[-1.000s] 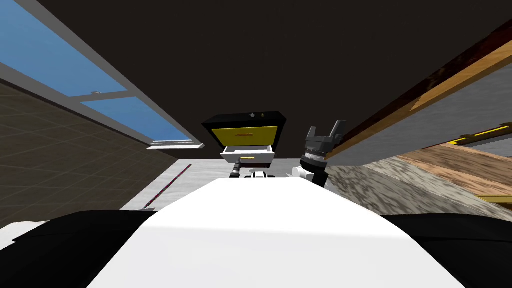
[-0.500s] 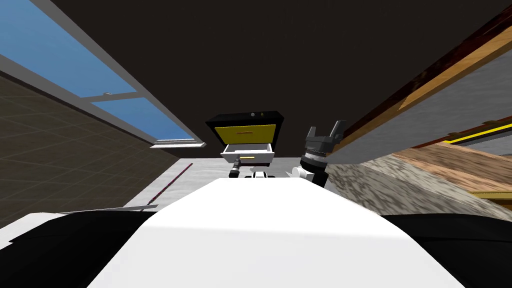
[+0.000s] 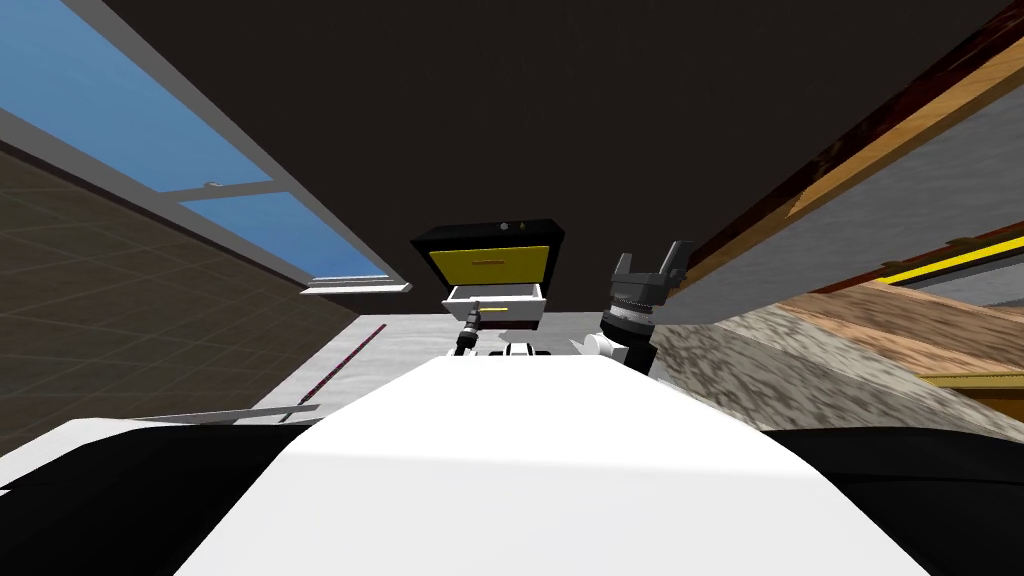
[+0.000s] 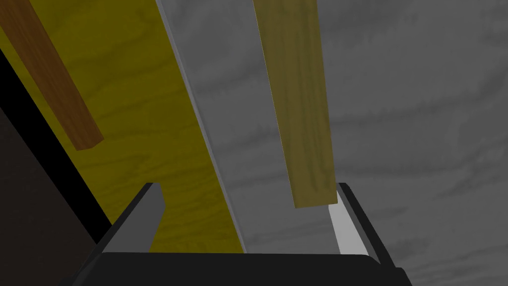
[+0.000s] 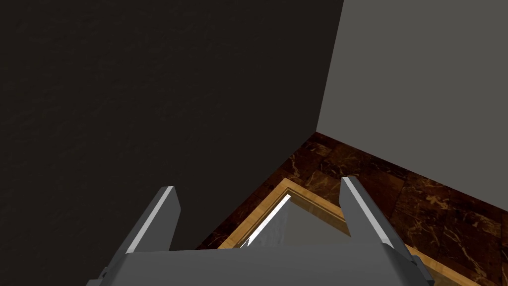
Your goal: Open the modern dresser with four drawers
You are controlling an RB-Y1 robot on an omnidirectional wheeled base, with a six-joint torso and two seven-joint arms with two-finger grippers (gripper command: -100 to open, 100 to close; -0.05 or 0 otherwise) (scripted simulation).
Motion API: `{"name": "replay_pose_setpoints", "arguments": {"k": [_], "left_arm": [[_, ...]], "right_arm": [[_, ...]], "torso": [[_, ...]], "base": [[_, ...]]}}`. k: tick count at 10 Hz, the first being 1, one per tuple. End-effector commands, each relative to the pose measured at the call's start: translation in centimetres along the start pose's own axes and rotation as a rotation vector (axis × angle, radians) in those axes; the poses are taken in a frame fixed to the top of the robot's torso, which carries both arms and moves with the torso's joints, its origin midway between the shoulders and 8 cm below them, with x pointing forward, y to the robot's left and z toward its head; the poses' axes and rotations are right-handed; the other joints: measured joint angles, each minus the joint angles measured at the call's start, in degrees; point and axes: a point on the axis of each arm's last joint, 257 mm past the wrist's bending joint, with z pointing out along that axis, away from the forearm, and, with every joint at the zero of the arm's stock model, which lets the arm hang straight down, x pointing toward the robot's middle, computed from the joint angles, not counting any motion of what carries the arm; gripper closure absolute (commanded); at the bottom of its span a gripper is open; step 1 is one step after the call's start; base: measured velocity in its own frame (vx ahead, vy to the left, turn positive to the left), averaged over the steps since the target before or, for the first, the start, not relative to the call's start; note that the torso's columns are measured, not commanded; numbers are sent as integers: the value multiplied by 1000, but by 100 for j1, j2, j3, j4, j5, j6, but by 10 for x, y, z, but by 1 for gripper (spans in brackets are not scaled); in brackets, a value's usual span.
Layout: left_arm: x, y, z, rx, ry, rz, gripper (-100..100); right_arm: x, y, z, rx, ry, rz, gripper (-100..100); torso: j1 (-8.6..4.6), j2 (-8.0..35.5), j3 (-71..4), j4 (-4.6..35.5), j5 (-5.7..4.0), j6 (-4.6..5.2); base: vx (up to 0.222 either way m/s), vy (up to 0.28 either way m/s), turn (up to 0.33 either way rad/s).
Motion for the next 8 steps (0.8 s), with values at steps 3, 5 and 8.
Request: {"name": "replay_pose_setpoints", "arguments": {"k": [3,5,8], "left_arm": [[-2,-1,2,-18,1,-3,0],[-1,2,0,-27,2,-3,0],[-1,4,-1,-32,2,-3,0]], "right_arm": [[0,0,0,0,0,0,0],[0,0,0,0,0,0,0],[0,0,0,0,0,0,0]], "torso": [[-8,5,4,5,-4,-1],[-2,-9,-4,-8,4,3],[2,-18,-8,-17,9,4]], "base": [[-12,-2,-2],[0,0,0],[0,0,0]]}}
